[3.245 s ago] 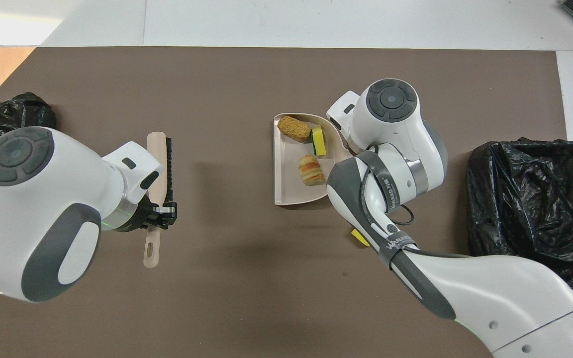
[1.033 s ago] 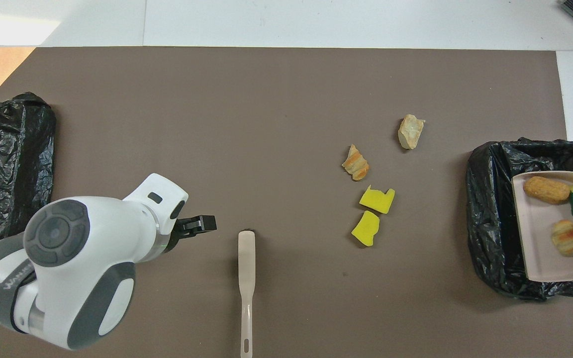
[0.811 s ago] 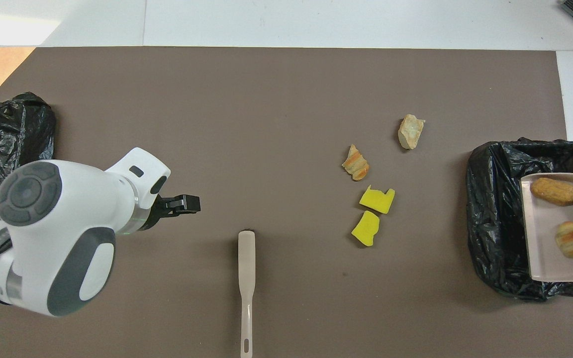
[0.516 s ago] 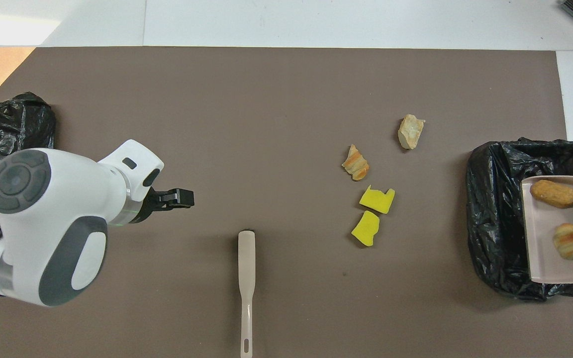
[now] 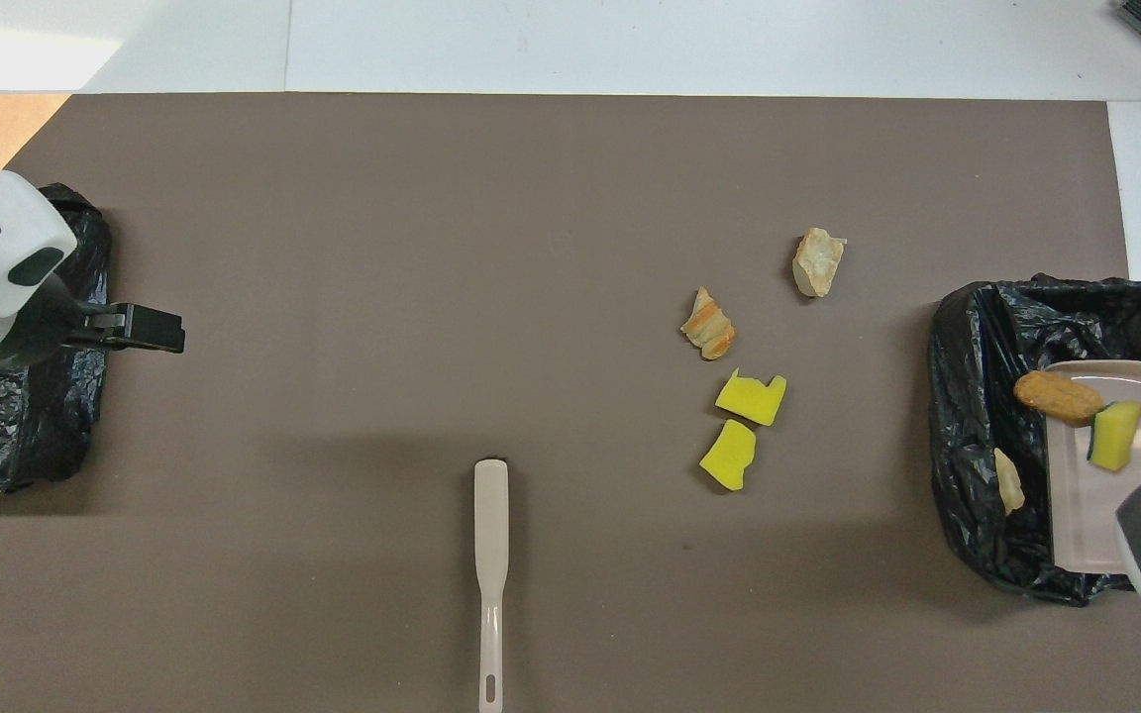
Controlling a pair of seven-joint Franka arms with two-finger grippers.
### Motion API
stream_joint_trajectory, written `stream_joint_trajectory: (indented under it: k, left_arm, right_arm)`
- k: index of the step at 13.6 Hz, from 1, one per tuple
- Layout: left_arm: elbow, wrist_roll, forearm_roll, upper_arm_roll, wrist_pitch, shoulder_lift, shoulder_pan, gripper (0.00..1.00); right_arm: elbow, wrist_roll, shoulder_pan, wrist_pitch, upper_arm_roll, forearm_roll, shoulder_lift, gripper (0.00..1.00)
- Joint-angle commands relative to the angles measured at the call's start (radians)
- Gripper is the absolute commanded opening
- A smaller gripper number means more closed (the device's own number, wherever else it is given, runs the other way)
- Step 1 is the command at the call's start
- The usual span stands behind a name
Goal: Sweep and dump trash in bin
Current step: 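Tip the dustpan into the trash bag with the right gripper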
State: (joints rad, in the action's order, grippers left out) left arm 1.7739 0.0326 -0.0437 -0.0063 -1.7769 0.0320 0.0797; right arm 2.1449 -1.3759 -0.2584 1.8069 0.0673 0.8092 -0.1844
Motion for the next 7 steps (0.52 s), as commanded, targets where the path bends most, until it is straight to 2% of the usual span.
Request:
stream_joint_trajectory:
  k: [1,3,7]
  left_arm:
    - [-0.091,0.02,0.05,-0.012,0.079,-0.018,-0.011,1.0]
    - [-0.135,0.023,0.057,-0.014,0.134,-0.015,-0.009,1.0]
    - [-0.131,0.038,0.068,-0.015,0.137,-0.012,0.003,1.0]
  right_arm:
    - [0.05,0.035,-0.001,-0.011,0.002,0.057,-0.055,0.0]
    - [0.053,0.026,-0.001,-0.02,0.002,0.079,-0.075,0.0]
    - [0.008,-0.028,-0.001,-0.06,0.003,0.077,-0.095,0.0]
